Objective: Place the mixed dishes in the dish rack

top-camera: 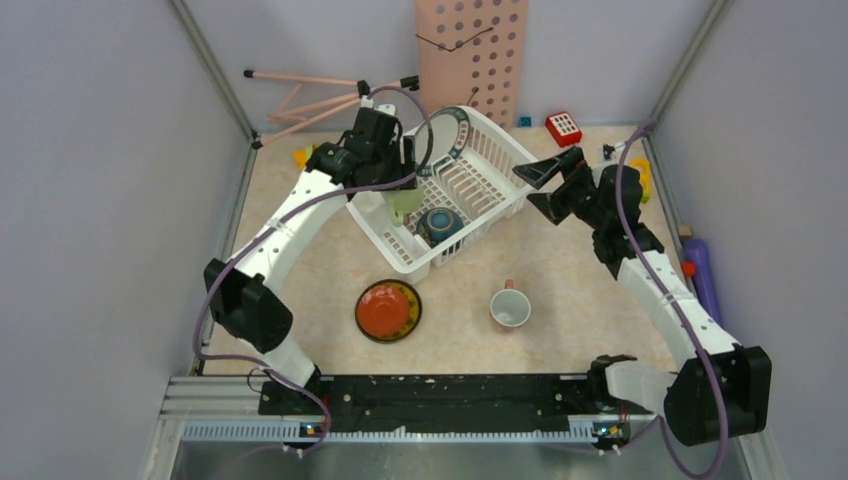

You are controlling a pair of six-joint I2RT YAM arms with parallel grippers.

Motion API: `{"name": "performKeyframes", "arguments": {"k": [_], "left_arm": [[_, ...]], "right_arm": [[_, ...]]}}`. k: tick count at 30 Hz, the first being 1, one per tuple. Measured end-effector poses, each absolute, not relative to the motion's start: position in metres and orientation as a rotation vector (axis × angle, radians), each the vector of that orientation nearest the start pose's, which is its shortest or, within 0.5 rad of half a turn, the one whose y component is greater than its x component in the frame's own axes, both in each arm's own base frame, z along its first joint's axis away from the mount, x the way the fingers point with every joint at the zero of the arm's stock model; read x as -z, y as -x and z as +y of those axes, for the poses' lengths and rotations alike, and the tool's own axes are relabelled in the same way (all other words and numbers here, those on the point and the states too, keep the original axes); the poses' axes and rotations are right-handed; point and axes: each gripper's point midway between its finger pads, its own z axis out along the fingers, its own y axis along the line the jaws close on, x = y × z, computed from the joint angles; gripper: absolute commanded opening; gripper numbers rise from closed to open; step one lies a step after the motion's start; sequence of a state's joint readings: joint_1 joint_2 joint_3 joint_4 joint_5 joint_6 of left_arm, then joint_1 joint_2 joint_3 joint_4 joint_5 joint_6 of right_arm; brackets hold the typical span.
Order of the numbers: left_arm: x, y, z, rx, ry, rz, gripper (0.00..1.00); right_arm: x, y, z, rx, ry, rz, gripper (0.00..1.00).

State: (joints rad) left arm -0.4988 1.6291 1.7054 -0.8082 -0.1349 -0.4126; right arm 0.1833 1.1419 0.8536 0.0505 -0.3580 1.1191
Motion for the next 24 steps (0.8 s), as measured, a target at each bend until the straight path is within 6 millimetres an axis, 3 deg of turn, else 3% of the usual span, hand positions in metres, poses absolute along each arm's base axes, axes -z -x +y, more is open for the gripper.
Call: {"name": "performKeyframes", "arguments": {"k": [11, 22, 24], "left_arm": [[-0.19, -0.395, -0.186, 0.12, 0.047, 2.493, 0.0], [-0.154, -0.376, -0.173, 0.032, 0.151, 2.596, 0.01], [-0.146, -0.374, -0.171, 0.019, 0.162, 2.608, 0.17]], "right_arm": [[-0.284, -0.343, 0.156, -1.19, -0.605, 1.831, 0.98], [-0.27, -0.34, 0.153, -1.162, -0.623, 1.868, 0.99], [-0.265, -0.339, 0.152, -1.139, -0.609, 1.886, 0.99]]}}
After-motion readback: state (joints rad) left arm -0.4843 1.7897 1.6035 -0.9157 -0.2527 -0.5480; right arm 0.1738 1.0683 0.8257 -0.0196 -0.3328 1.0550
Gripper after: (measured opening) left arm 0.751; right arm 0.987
